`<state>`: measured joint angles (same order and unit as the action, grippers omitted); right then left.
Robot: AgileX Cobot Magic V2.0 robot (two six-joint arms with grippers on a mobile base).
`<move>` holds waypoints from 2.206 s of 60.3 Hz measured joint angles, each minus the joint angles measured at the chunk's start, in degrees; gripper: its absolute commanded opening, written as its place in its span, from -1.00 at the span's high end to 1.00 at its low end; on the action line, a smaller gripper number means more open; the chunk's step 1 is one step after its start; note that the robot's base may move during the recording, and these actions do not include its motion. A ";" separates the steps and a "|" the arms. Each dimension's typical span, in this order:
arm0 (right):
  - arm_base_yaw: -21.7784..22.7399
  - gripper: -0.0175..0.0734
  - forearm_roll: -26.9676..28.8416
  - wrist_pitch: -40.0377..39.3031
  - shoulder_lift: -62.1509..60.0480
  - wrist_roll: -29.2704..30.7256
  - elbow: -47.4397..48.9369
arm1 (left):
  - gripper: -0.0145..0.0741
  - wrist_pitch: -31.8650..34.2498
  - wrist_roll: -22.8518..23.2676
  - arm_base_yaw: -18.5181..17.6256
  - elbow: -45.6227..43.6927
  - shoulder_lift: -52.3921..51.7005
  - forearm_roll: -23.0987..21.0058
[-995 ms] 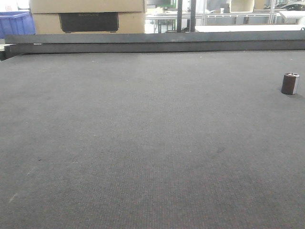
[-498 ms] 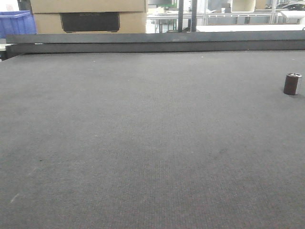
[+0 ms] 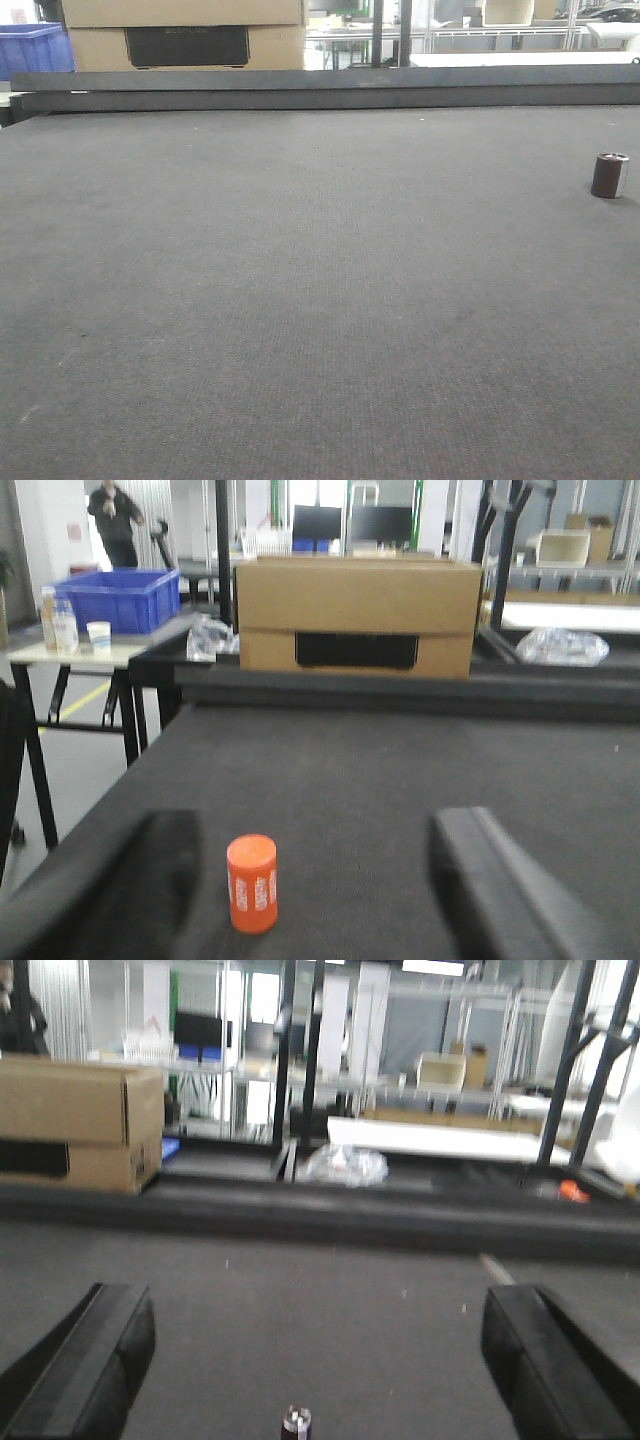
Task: Place cylindrical capacitor in blue bin on shelf
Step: 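Lower the open right gripper over the dark-brown capacitor, then close the right gripper on the brown capacitor and lift it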
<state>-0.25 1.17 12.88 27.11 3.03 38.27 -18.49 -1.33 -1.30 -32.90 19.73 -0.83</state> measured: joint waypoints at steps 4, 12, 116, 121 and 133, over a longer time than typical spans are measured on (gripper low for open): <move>0.00 -0.64 0.00 0.00 3.05 0.00 0.00 | -0.71 -0.65 0.10 -0.14 0.00 1.06 0.00; 0.00 -0.64 0.00 -0.82 8.78 0.00 -0.32 | -0.70 -0.91 0.10 -1.74 0.00 1.46 -0.10; 3.82 -0.20 0.50 -65.55 92.12 0.00 9.02 | -0.70 -0.91 0.34 -3.32 0.00 1.46 -0.11; 3.82 0.01 0.54 -66.10 92.12 0.00 9.28 | -0.70 -0.91 0.34 -3.32 0.00 1.46 -0.11; 3.72 0.24 0.64 -65.90 92.40 0.00 11.59 | -0.70 -0.91 0.34 -3.32 0.00 1.46 -0.11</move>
<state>3.47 1.82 -53.03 119.51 3.03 49.86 -19.39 -0.99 -4.61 -32.90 21.20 -0.95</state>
